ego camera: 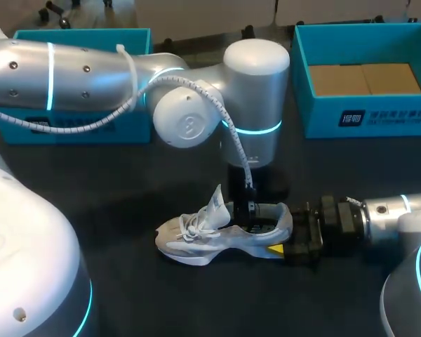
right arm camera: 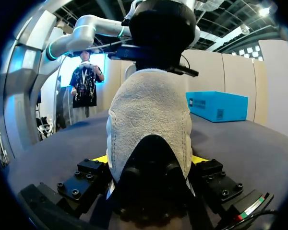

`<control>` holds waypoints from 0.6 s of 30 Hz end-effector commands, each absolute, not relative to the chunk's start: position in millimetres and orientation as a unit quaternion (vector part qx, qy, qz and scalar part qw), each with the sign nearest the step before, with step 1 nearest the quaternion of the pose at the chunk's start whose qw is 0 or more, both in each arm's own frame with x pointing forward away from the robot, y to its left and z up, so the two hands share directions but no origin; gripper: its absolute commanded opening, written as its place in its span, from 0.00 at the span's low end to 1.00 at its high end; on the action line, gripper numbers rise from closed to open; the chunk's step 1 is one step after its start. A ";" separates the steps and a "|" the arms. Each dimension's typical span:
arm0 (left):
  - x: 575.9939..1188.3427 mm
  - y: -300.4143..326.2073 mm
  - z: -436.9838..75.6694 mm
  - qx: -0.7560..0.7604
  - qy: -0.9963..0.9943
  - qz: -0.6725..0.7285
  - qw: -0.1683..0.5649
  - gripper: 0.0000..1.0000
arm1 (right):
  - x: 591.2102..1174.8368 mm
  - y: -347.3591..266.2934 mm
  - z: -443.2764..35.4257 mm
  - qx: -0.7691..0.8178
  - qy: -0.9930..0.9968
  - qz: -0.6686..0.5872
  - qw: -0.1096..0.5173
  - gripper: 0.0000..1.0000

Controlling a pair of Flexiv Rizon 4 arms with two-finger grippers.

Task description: Take the shoe out of the shoebox, open the shoe tongue, remove and reinsert the insole, then place the shoe into the shoebox

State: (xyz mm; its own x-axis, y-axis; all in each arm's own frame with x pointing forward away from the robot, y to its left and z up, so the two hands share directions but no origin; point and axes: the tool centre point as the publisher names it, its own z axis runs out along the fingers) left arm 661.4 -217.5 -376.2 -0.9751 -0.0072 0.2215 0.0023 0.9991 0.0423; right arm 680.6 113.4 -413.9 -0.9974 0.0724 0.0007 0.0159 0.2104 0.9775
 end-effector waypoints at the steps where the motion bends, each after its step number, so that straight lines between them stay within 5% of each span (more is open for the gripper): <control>1: 662.1 -214.7 -382.7 0.000 -0.992 -0.026 0.121 0.00 | 679.9 113.8 -412.5 0.028 0.779 0.626 0.022 0.00; 16: 648.1 -198.8 -386.3 -0.017 -0.990 -0.027 0.134 0.00 | 679.9 113.8 -412.5 0.028 0.779 0.626 0.022 0.00; 18: 647.0 -198.7 -387.7 -0.020 -0.991 -0.021 0.133 0.16 | 679.9 113.8 -412.5 0.028 0.779 0.626 0.022 0.00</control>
State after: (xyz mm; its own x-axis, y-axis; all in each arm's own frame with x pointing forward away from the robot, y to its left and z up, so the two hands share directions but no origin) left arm 648.8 -201.2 -386.3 -0.9629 0.0313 0.2682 0.0456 0.9978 0.0474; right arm 680.5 113.5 -413.8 -0.9974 0.0723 0.0007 0.0159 0.2104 0.9775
